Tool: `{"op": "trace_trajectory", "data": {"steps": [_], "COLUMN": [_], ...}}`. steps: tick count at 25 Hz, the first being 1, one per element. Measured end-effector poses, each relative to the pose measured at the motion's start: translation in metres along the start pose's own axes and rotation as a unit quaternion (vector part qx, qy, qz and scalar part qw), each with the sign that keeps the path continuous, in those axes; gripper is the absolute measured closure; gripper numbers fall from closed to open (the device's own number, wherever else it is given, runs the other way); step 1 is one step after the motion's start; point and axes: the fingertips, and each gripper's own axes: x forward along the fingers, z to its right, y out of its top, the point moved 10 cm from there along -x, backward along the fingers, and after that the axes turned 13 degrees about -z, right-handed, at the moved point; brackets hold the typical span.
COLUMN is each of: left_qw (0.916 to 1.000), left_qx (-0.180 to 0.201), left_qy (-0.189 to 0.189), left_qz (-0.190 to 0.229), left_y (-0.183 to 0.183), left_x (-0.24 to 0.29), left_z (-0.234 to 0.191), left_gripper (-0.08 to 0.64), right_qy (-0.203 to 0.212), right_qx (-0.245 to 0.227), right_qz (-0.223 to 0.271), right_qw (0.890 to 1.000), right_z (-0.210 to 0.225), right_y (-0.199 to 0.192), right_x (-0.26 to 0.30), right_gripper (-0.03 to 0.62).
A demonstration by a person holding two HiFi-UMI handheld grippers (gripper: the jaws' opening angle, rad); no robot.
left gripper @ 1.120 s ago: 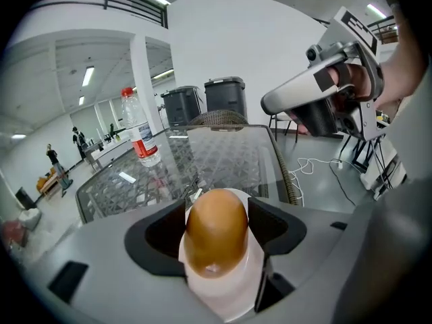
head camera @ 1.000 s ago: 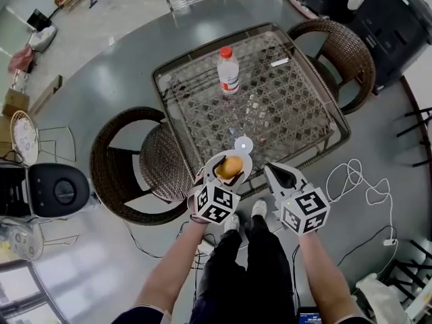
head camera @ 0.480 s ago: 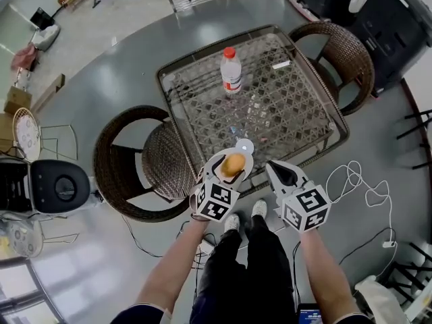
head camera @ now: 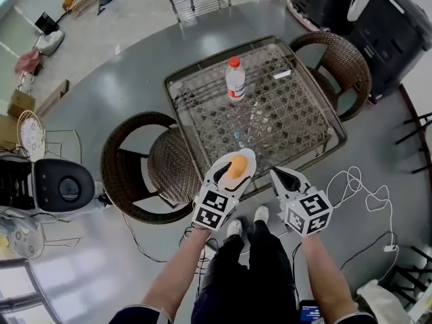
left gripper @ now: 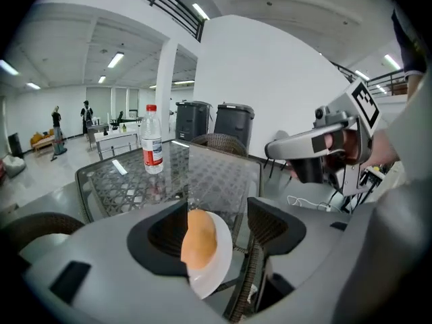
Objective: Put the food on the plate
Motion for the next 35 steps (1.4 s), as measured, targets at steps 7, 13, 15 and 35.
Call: {"op": "trace_trajectory", "data": {"steps": [7,13,15,35], "left_qw": [0.9985,0.9967,0.9959,0.9917], "left_qx": [-0.022,-0.039,-0.047,-0.046], "left_qy": [-0.023,-0.014,-0.013,-0.014], "left_qz": [0.044,0.070,0.076,0.119], "left_y": [0.012,0.017,0.016,0.028], "left_x": [-0.035,-0.067,-0.076,-0.122], "left_z": [0.011,0.017,0.017,0.025], "left_gripper": [0.407,0.510,0.547,0.552], "right_qy": [0.010,0.021,0.024,0.045], "right_qx": [-0.004,-0.034,-0.042,-0.086], "right_qz": [0.009,0.015,0.019,0.061], "right_qw": [1.000,0.999,0.999,0.993], "right_z": [-0.016,-0.039,-0.046,-0.083], "right_y": [0.011,0.022,0.026,0.053], "right_x": [-0.009,-0.018,-0.022,-0.036], "right_gripper": [0.589,0.589,0.589,0.589]}}
